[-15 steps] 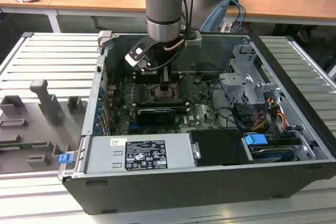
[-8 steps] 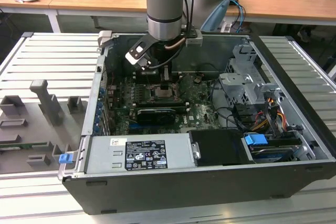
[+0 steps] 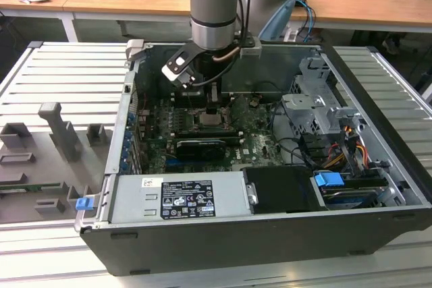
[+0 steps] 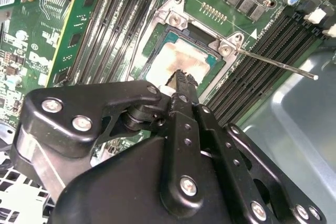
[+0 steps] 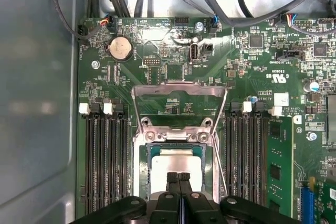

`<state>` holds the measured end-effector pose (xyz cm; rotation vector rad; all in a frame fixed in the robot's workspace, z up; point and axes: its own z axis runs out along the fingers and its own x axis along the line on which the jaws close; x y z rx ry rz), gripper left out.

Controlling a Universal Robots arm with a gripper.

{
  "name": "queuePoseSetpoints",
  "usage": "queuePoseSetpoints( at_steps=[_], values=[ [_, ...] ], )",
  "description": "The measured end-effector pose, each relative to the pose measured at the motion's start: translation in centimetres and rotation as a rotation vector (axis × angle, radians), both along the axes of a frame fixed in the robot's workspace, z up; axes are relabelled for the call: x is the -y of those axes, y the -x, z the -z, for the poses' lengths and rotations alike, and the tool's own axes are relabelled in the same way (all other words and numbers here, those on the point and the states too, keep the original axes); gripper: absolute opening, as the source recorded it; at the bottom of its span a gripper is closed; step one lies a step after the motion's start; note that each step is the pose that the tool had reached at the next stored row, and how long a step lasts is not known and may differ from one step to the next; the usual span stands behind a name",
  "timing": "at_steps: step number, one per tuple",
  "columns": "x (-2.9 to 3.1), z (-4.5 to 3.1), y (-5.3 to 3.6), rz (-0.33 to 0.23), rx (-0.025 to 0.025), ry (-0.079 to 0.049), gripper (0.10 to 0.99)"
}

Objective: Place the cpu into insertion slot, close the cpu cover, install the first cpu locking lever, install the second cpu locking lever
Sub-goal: 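Close the cpu cover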

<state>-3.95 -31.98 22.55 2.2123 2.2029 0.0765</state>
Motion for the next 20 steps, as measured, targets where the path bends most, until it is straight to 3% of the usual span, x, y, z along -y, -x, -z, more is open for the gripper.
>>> queuePoseSetpoints(
  at_steps=[6,9,10,14,17,20],
  values=[
    [-0.08,-0.75,0.01,0.0,0.0,0.0,0.106],
    [-0.11,-2.08,-0.02,0.0,0.0,0.0,0.106],
    [-0.1,-2.17,-0.44,0.0,-0.0099,0.001,0.106],
    [-0.14,-3.58,-0.44,0.0,-0.0103,0.002,0.106],
    [-0.14,-4.0,-0.49,0.0,-0.0102,0.001,0.106],
    [-0.13,-4.01,-1.87,0.0,-0.011,0.002,0.106]
  ],
)
